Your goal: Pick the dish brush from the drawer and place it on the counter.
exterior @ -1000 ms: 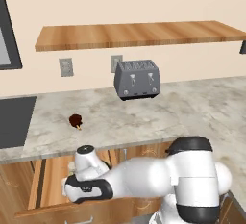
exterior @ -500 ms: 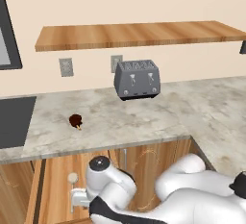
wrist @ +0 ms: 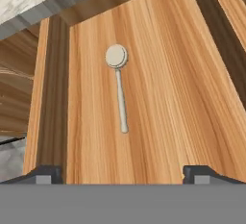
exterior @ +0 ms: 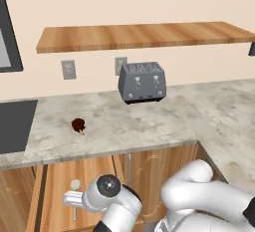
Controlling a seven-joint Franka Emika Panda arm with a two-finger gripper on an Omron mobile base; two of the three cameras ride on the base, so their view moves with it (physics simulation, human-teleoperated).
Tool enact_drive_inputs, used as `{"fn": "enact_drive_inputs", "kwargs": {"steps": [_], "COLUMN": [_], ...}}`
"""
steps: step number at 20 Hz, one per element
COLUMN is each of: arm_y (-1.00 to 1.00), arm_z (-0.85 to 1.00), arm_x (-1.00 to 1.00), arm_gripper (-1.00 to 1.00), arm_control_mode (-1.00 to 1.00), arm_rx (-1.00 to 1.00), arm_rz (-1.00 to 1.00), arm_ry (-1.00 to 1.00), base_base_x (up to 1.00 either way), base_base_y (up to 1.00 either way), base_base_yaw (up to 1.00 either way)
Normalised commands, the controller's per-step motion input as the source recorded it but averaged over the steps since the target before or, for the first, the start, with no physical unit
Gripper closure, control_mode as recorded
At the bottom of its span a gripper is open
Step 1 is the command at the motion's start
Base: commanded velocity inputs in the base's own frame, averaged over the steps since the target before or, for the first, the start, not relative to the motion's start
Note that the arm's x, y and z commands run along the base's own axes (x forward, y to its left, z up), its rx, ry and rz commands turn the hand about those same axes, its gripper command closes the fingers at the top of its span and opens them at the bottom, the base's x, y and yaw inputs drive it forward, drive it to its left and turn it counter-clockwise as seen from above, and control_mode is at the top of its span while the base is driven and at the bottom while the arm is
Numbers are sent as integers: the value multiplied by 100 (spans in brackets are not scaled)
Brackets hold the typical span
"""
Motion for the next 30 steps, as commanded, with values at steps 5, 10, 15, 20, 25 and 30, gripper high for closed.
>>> {"fn": "enact_drive_inputs", "kwargs": {"steps": [5,10,15,20,25,30], "arm_y": [79,24,0,-1,-9,0], "arm_z": [84,28,-67,-94,-90,-100], "arm_x": [57,54,25,37,51,26], "arm_gripper": [-100,-100,-100,-100,-100,-100], "arm_control_mode": [-100,-100,-100,-100,-100,-100], "arm_rx": [-11,-16,-10,-5,-2,-9], "arm_rz": [0,-1,-6,-3,0,0], "arm_ry": [9,23,10,9,26,21], "base_base_x": [0,0,0,0,0,0], "base_base_y": [0,0,0,0,0,0], "base_base_yaw": [0,0,0,0,0,0]}}
